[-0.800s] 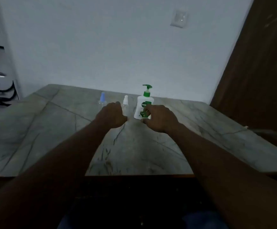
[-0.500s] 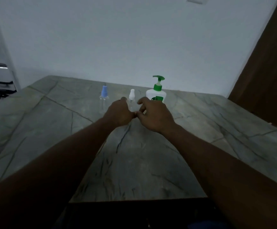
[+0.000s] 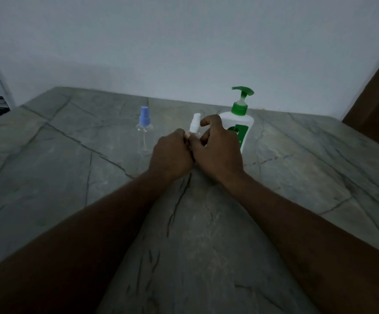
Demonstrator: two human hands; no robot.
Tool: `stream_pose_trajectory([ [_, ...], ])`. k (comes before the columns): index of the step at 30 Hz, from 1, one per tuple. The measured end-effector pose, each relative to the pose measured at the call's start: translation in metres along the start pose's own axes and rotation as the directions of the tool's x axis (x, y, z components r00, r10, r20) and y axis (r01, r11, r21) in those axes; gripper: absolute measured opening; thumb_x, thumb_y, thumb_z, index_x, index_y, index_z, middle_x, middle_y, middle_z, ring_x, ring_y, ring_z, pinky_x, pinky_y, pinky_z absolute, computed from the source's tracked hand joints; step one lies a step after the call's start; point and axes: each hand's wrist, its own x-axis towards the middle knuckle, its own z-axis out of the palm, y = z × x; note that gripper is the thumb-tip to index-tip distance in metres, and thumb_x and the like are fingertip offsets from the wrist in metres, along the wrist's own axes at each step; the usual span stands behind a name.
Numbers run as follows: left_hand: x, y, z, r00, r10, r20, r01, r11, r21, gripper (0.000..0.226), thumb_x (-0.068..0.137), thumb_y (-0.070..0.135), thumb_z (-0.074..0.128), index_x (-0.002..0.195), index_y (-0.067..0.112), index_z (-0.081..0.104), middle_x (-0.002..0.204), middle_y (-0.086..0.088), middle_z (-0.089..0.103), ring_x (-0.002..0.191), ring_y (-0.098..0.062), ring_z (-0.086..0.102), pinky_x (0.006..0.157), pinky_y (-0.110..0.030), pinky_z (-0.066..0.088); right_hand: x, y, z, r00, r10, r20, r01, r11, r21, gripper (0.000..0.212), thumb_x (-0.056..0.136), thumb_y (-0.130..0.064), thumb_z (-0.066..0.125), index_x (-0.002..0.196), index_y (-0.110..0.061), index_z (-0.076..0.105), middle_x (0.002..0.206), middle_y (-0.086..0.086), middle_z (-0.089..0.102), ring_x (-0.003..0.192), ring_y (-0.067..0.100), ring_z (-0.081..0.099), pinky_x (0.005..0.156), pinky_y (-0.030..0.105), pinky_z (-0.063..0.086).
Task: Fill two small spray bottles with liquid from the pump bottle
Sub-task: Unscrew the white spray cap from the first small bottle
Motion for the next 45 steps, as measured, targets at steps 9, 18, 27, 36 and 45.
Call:
stream_pose_trajectory([
  [9,0.004,0.004,-0.003,0.998,-0.042,0.051,0.045,0.998,-0.051,0.021,0.095,0.023,0.064,0.109,0.007,0.063,0.096,-0.005,0.069,0.082,-0.023,0.068,0.079,-0.038,0.056,0.001,0.013,0.007,0.999,-0.022,-0.031,0.025,0.997,0.078,0.038,0.092,-0.053,0.068,0.108,-0.021,0.058,0.076,-0.007,0.065,0.067,0.009,0.064,0.062,0.031,0.055],
  [18,-0.003,0.014,-0.003,1.0,0.0,-0.012,0.0,1.0,-0.002,0.035,0.096,0.024,0.064,0.124,0.002,0.066,0.117,-0.015,0.073,0.095,-0.022,0.066,0.078,-0.026,0.041,0.004,0.015,0.011,0.997,0.058,-0.058,-0.047,0.982,0.181,0.041,0.087,-0.058,0.072,0.095,-0.021,0.057,0.075,-0.007,0.065,0.065,0.007,0.062,0.059,0.028,0.052],
  [27,-0.002,0.01,-0.004,0.999,0.041,0.022,-0.04,0.999,-0.03,0.039,0.088,0.027,0.075,0.12,0.006,0.07,0.111,-0.009,0.075,0.085,-0.013,0.062,0.078,-0.024,0.044,0.01,0.017,0.008,0.995,0.012,-0.098,0.009,0.978,0.208,0.04,0.085,-0.05,0.077,0.083,-0.016,0.056,0.065,-0.01,0.06,0.058,0.006,0.059,0.054,0.028,0.048],
  [36,0.004,0.001,0.0,0.996,0.071,0.063,-0.063,0.991,-0.119,0.031,0.081,0.027,0.081,0.106,0.01,0.075,0.084,0.007,0.068,0.067,0.001,0.06,0.062,-0.008,0.039,0.006,0.022,0.007,0.996,0.045,-0.075,-0.022,0.959,0.281,0.03,0.089,-0.034,0.078,0.081,-0.015,0.056,0.065,-0.007,0.061,0.057,0.007,0.056,0.055,0.024,0.044],
  [45,0.002,0.002,-0.004,0.992,0.046,0.119,-0.028,0.987,-0.156,0.029,0.08,0.022,0.083,0.102,0.007,0.072,0.092,-0.004,0.073,0.078,-0.015,0.069,0.076,-0.026,0.054,0.002,0.022,0.003,1.0,-0.022,0.013,0.019,0.975,0.223,0.02,0.101,-0.034,0.063,0.105,-0.016,0.07,0.077,-0.009,0.065,0.067,0.003,0.06,0.062,0.025,0.045],
])
